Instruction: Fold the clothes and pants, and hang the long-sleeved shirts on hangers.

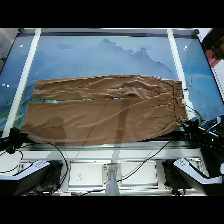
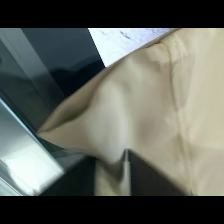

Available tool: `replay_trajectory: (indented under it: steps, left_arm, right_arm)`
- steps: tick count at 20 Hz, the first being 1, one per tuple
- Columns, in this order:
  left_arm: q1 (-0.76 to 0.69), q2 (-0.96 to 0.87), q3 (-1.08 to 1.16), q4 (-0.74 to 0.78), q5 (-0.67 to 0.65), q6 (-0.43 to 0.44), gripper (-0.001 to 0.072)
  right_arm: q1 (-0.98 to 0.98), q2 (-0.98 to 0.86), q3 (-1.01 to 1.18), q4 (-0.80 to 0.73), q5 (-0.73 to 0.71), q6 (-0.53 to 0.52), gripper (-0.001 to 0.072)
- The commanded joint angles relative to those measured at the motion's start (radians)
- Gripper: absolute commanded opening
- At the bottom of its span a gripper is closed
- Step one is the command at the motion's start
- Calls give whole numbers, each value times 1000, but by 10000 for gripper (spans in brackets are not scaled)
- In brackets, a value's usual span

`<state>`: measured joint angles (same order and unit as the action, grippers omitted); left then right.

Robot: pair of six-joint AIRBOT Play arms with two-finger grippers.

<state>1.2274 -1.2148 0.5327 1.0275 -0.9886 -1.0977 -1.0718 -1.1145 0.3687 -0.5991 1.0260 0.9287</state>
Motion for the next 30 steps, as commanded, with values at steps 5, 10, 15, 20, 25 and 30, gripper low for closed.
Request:
replay_trajectory:
  steps: [5, 10, 15, 20, 25, 30]
  left_arm:
    - [0, 98, 0, -308, -73, 316, 18]
    - [0, 234, 48, -429, -67, 312, 17]
    - [0, 257, 63, -632, -78, 266, 16]
    - [-64, 310, 93, -631, -34, 229, 12]
    - [-399, 308, 249, -172, 222, -109, 12]
    - [-612, 260, 349, 164, 403, -433, 12]
  right_arm:
    - [0, 89, 0, 0, 63, -23, 41]
    - [0, 313, 8, -25, 112, 145, 41]
    - [0, 530, 108, -164, 163, 382, 40]
    - [64, 575, 182, -192, 138, 477, 39]
    - [331, 563, 190, -329, -55, 654, 38]
    - [573, 421, 215, -470, -241, 797, 38]
